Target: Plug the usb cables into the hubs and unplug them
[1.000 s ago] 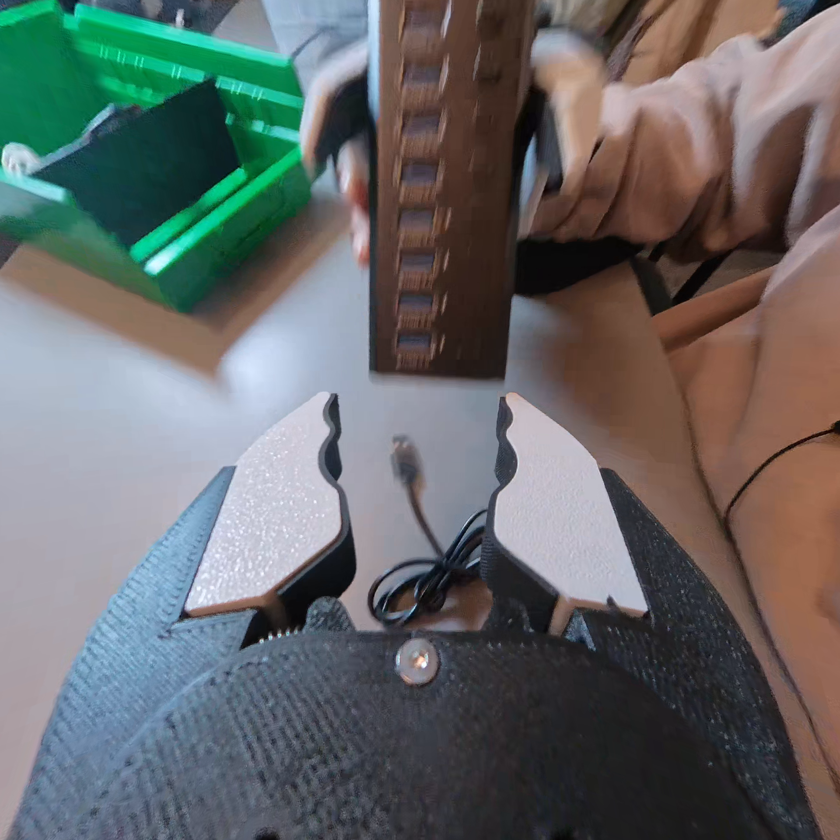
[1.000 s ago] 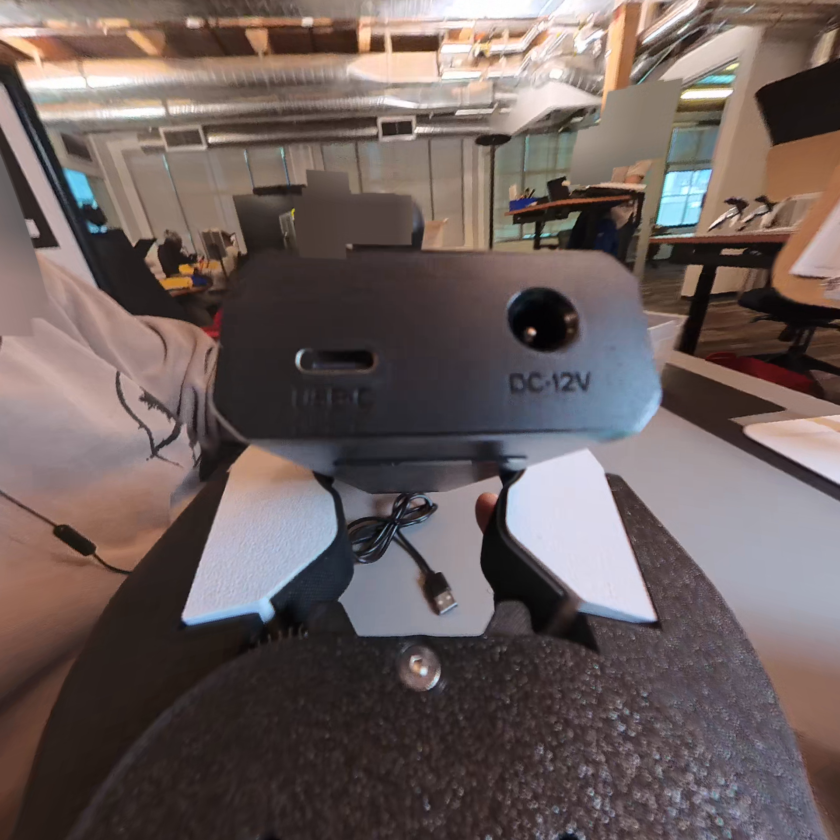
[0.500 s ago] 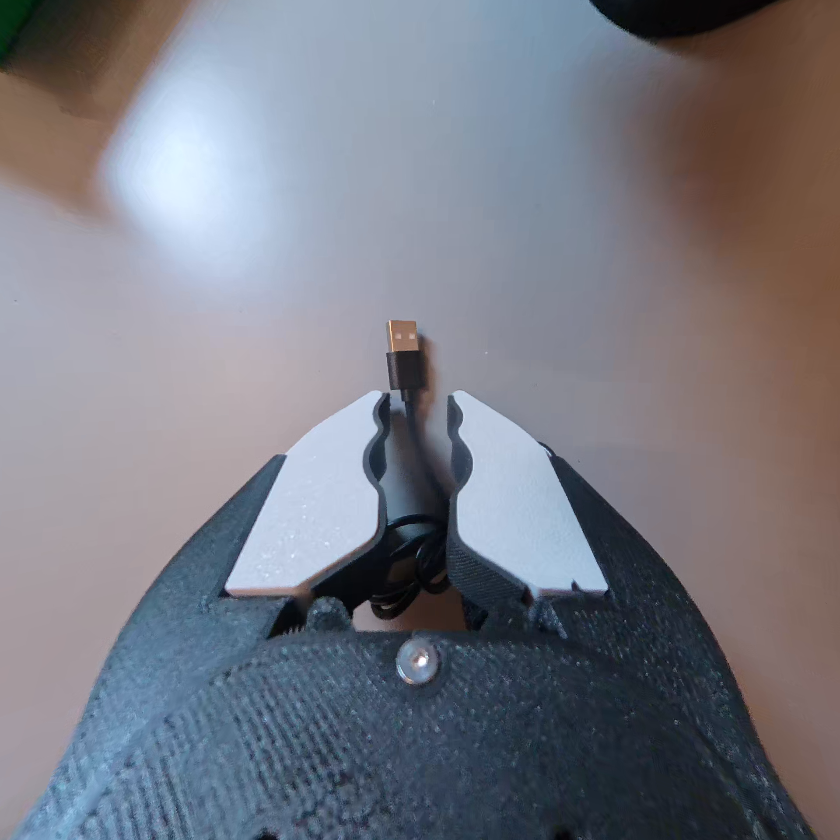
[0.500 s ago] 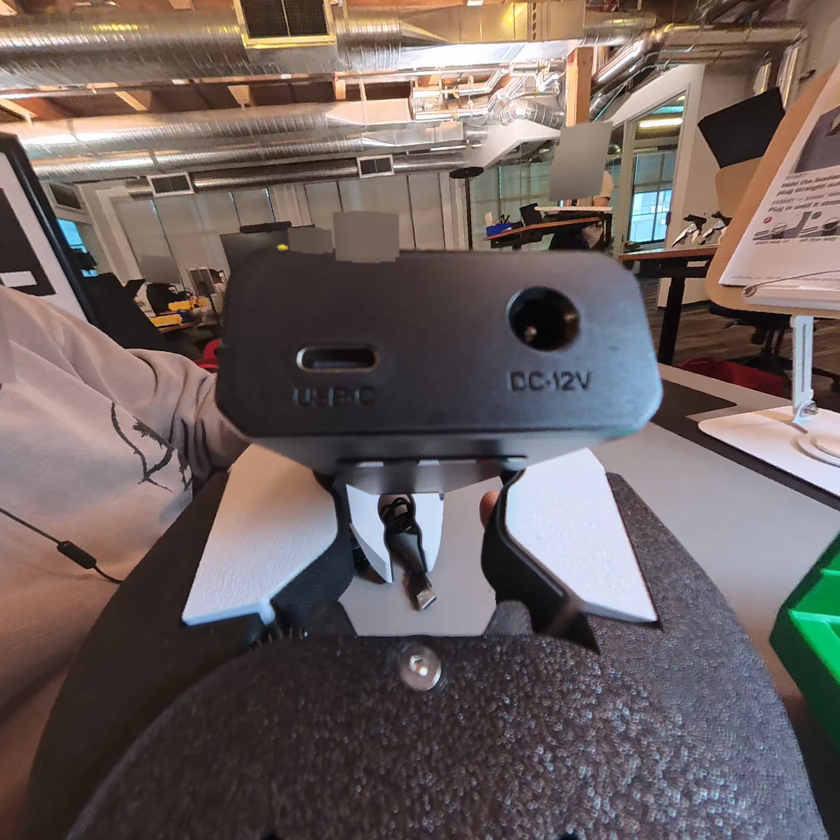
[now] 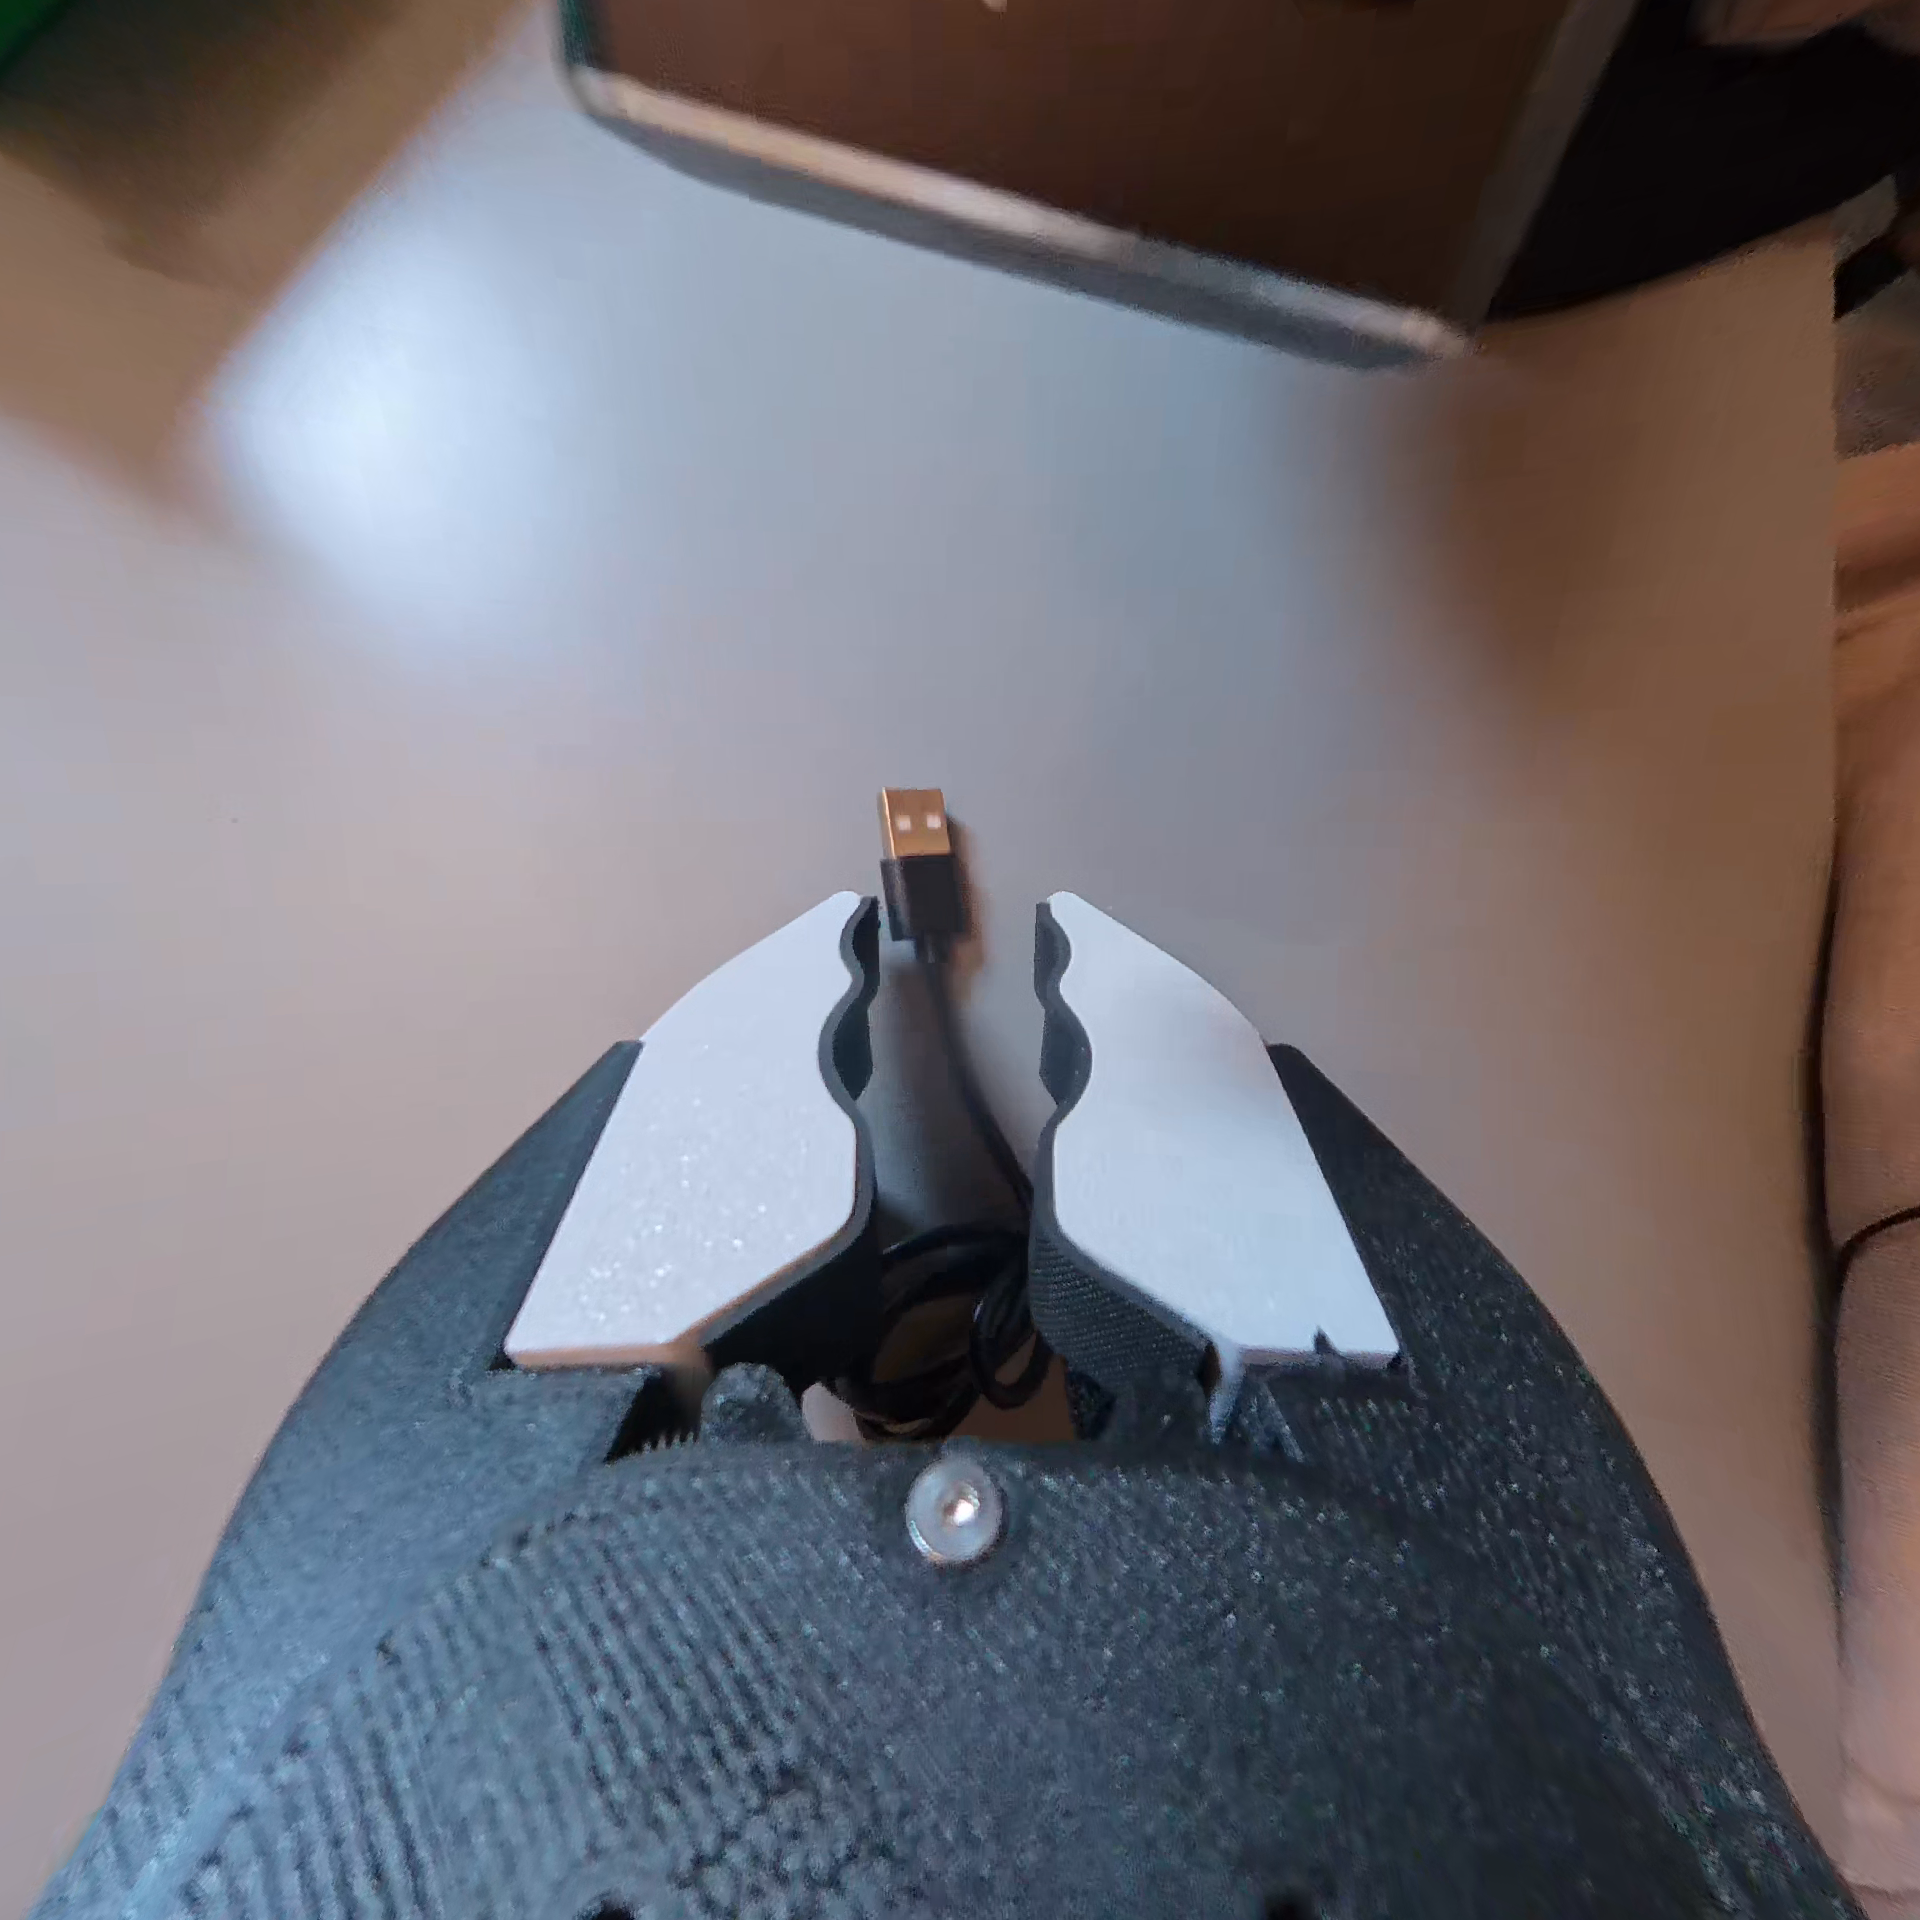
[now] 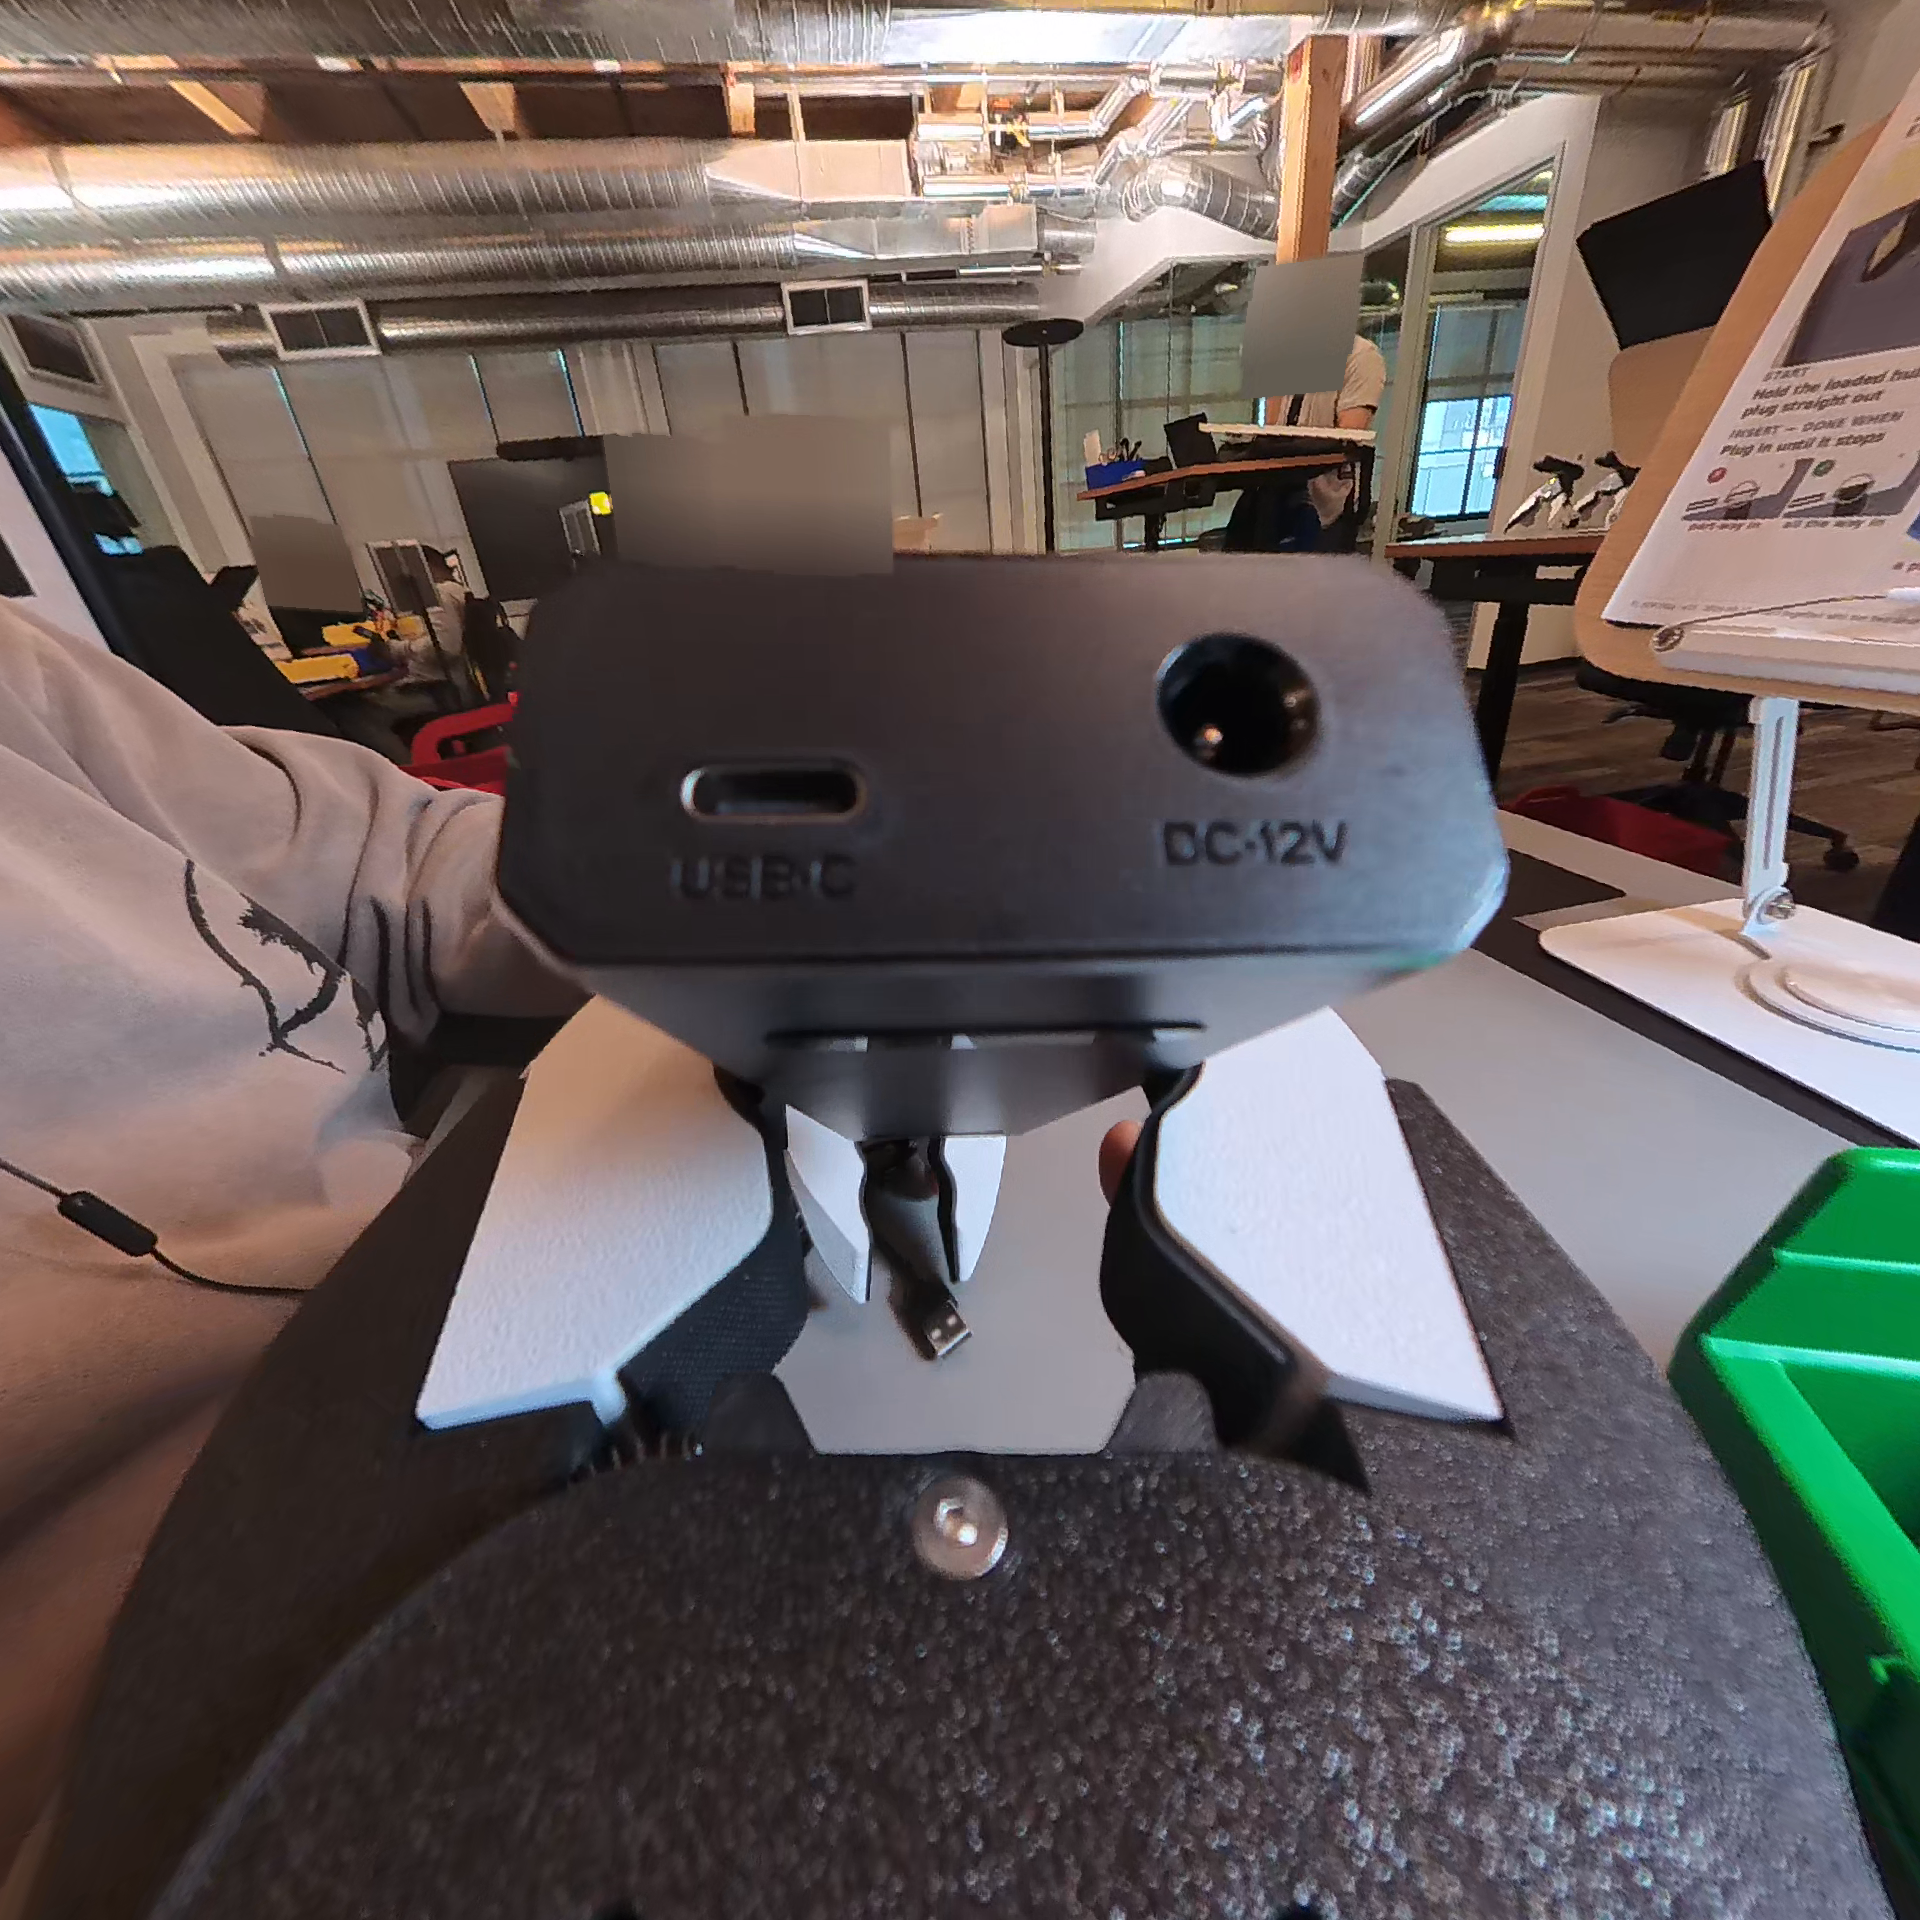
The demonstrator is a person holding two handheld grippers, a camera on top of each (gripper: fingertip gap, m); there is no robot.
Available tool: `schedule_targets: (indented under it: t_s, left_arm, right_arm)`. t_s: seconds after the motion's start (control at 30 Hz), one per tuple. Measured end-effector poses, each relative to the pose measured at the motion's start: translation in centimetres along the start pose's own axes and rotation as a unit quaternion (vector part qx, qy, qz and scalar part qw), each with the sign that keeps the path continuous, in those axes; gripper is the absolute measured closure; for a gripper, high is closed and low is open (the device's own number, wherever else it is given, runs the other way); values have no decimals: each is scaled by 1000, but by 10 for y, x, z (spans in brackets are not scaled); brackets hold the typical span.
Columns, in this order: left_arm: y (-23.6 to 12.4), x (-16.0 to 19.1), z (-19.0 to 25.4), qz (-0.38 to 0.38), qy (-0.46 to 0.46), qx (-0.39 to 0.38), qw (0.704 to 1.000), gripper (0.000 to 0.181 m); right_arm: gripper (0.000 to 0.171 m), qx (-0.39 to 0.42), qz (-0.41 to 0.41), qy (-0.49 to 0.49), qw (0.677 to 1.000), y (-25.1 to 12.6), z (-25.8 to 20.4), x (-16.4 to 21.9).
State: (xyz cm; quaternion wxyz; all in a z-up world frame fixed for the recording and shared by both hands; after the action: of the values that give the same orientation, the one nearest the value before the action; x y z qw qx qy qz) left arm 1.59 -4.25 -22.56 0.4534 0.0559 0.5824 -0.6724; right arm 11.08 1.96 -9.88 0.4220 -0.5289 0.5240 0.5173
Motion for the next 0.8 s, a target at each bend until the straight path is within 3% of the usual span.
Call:
schedule_targets:
  t_s: [0.37,0.47,0.6,0.8]
  left_arm:
    - [5,4,-4,-21,46,-81,995,166]
    - [-13,8,-2,-10,27,-50,998,167]
    - [-65,-6,17,33,-6,27,999,167]
    - [-87,-33,52,-70,18,78,994,167]
  right_arm:
    - [101,24,2,-15,1000,-9,8,-4]
    - [101,28,-25,-54,998,-9,6,3]
    - [101,18,-75,-126,989,-2,-4,19]
    - [101,0,-131,-248,960,18,-32,43]
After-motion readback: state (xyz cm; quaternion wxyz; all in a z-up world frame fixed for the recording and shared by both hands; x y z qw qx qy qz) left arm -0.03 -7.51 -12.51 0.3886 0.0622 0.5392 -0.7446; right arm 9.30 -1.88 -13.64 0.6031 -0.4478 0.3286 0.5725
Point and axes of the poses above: each gripper's, where its closed fingertips meet, y out along the fingers, x out of its underside, z = x × y across the jaws, the point moved 4 cm from there along -y, back along the fingers, and after that the axes turned 12 degrees about x, right-handed, at the moved point
